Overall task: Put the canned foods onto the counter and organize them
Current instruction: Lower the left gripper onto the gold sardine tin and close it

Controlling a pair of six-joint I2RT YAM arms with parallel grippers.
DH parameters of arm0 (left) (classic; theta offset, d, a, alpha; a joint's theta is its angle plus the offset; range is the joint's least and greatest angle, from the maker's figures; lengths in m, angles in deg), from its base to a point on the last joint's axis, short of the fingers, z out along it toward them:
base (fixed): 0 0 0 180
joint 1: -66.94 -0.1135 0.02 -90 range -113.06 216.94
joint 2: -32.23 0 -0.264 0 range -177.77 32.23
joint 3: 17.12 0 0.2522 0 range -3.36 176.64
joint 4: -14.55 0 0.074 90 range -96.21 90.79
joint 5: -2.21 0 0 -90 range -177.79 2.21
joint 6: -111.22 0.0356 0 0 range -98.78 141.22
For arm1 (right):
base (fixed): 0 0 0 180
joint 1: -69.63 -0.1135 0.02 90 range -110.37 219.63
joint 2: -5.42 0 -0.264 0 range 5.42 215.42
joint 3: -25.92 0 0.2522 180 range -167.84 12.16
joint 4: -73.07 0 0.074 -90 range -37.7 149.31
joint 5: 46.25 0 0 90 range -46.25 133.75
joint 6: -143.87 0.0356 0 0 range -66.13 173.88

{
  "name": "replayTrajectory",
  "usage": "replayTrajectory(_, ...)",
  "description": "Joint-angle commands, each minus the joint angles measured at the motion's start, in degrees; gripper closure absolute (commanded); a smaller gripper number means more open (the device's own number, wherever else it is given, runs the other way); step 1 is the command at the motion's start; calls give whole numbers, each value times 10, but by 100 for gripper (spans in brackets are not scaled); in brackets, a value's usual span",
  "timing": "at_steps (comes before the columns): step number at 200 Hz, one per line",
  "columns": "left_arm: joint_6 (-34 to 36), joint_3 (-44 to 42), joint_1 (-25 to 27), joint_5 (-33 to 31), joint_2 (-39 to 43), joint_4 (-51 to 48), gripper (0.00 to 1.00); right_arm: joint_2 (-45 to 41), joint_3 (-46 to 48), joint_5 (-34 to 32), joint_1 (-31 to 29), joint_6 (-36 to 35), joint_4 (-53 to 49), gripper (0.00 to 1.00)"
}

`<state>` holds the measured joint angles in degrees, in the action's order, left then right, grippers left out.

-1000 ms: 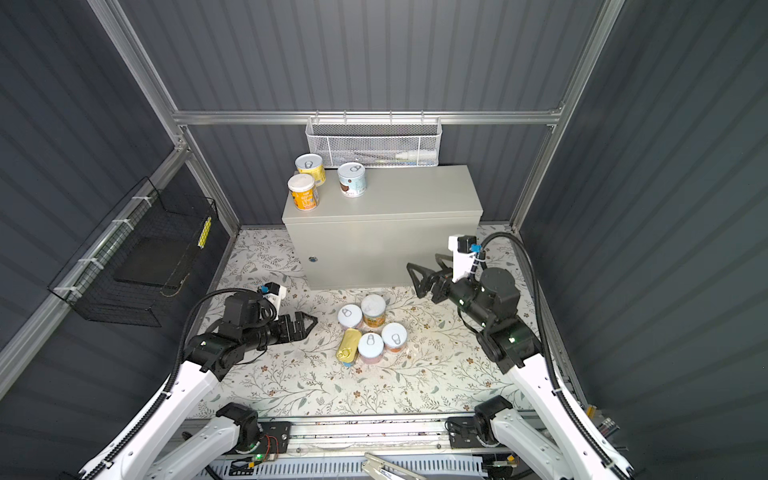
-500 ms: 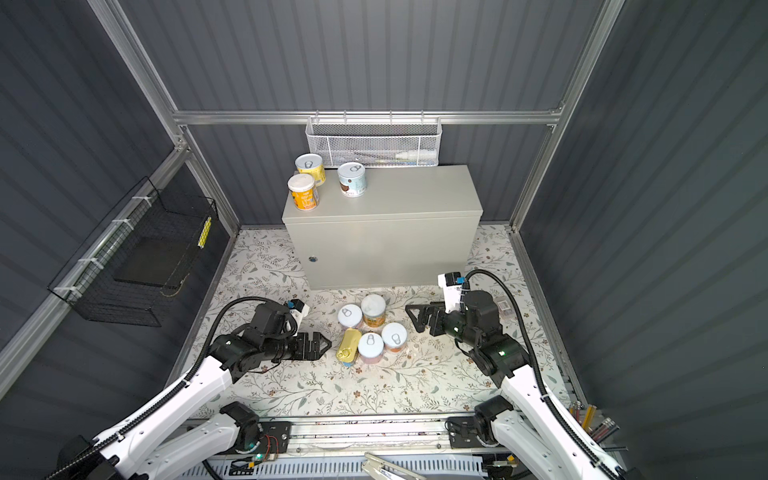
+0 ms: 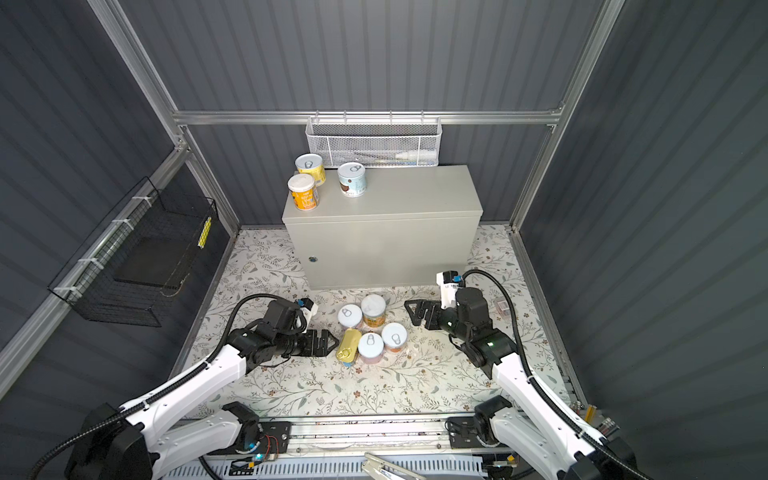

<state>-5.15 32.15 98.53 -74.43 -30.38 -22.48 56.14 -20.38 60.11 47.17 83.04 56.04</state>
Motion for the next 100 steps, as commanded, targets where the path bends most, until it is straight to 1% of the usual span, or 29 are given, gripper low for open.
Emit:
replayTrajectory(1,14,42,4,-22,-28,13,0,-2,-9,-30,-4,-27,24,1)
replayTrajectory(15,21,57,4,-17,-51,13,0,-5,-12,-43,-5,-48,19,1)
replayTrajectory(36,24,67,7,7,-71,17,0,-11,-18,-84,-5,-62,-2,1)
replayTrajectory(71,42,95,59,-44,-85,-46,0,-48,21,-95,-6,-62,28,1)
replayTrajectory(100,35,105,100,-53,-90,-63,0,-72,45,-110,-6,-54,28,1)
